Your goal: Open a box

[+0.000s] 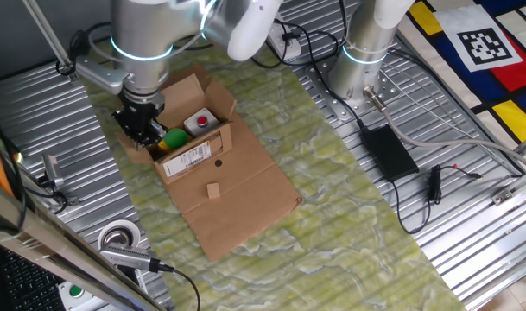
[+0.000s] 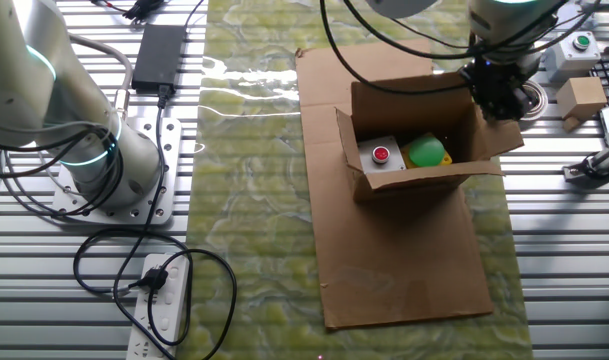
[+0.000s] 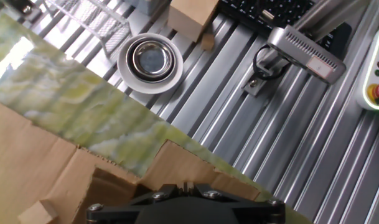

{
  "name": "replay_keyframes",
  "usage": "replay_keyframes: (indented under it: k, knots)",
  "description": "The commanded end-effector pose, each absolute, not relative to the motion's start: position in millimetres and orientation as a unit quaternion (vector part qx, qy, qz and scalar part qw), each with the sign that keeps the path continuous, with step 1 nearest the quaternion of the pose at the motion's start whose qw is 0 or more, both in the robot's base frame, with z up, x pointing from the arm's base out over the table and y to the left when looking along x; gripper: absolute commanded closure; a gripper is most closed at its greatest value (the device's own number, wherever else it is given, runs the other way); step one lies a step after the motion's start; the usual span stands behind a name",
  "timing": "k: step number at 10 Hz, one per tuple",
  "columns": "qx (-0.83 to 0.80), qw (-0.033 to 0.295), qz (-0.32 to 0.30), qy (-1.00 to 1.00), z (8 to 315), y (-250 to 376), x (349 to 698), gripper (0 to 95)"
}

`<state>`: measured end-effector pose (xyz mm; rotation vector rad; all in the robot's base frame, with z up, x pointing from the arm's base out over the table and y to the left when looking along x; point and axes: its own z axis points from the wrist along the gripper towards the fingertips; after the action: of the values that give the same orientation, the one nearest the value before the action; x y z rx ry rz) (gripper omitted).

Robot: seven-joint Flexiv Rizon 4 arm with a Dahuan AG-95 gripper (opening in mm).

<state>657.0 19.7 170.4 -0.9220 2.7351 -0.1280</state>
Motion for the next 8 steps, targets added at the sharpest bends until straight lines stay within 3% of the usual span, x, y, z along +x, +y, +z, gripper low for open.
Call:
replay_keyframes:
  k: [1,5,8]
  knots:
    - [-0.303,0.106,-0.031,0.946,170.1,21.6,657.5,95.0]
    - [-0.295,0.057,-0.009,0.954,167.4,23.7,657.1,95.0]
    - [-0.281,0.042,0.005,0.959,154.9,29.4,652.3,95.0]
